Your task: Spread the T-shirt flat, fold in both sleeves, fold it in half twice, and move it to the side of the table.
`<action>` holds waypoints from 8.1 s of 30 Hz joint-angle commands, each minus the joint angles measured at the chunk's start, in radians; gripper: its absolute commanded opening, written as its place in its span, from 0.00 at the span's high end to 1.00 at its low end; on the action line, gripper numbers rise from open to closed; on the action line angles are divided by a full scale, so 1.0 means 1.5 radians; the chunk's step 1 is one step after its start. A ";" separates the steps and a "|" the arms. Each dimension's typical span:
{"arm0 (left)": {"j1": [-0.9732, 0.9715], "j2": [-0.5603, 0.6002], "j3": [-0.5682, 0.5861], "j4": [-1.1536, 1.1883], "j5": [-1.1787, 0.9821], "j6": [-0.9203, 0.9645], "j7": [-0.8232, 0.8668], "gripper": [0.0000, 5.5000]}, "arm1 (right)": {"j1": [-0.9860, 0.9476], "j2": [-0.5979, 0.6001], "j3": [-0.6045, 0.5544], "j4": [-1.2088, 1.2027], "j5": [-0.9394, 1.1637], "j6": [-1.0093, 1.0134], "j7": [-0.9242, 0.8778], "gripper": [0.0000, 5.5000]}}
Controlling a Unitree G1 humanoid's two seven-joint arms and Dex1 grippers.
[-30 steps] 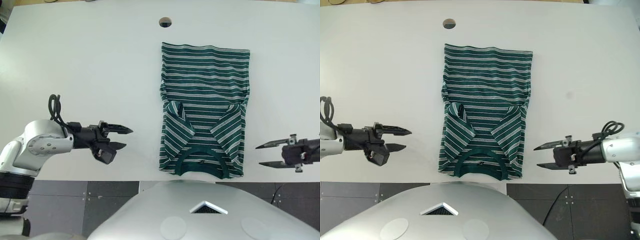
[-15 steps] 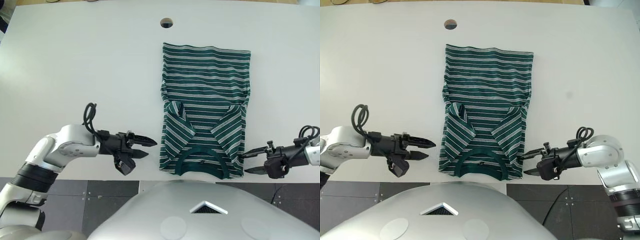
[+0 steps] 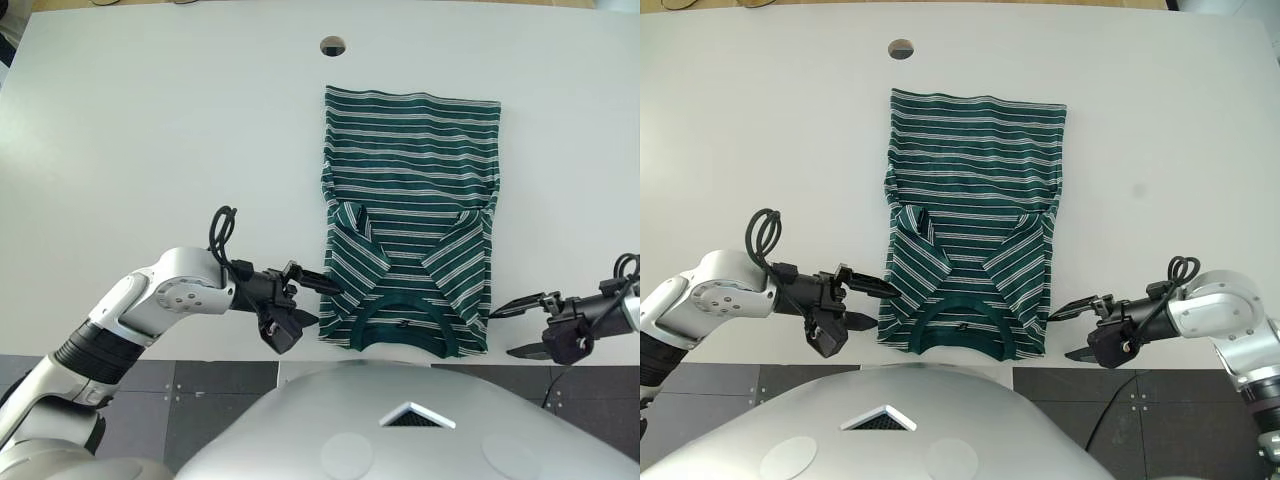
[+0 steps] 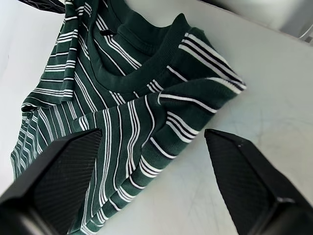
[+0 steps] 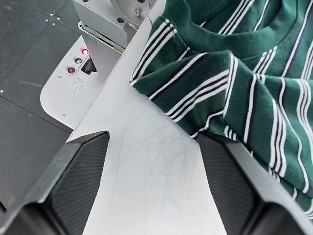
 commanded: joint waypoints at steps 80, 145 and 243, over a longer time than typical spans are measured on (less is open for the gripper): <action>-0.079 -0.147 0.158 0.006 -0.467 0.488 -0.062 0.98 | -0.108 0.132 -0.076 -0.181 0.310 0.506 -0.090 0.98; -0.487 -0.203 -0.208 0.773 0.472 0.146 0.354 0.68 | -0.493 0.269 0.227 0.167 -0.206 0.346 -0.024 0.37; 0.136 0.056 0.044 0.138 0.077 -0.025 0.257 0.93 | -0.280 0.259 0.221 0.140 -0.196 -0.015 -0.271 0.98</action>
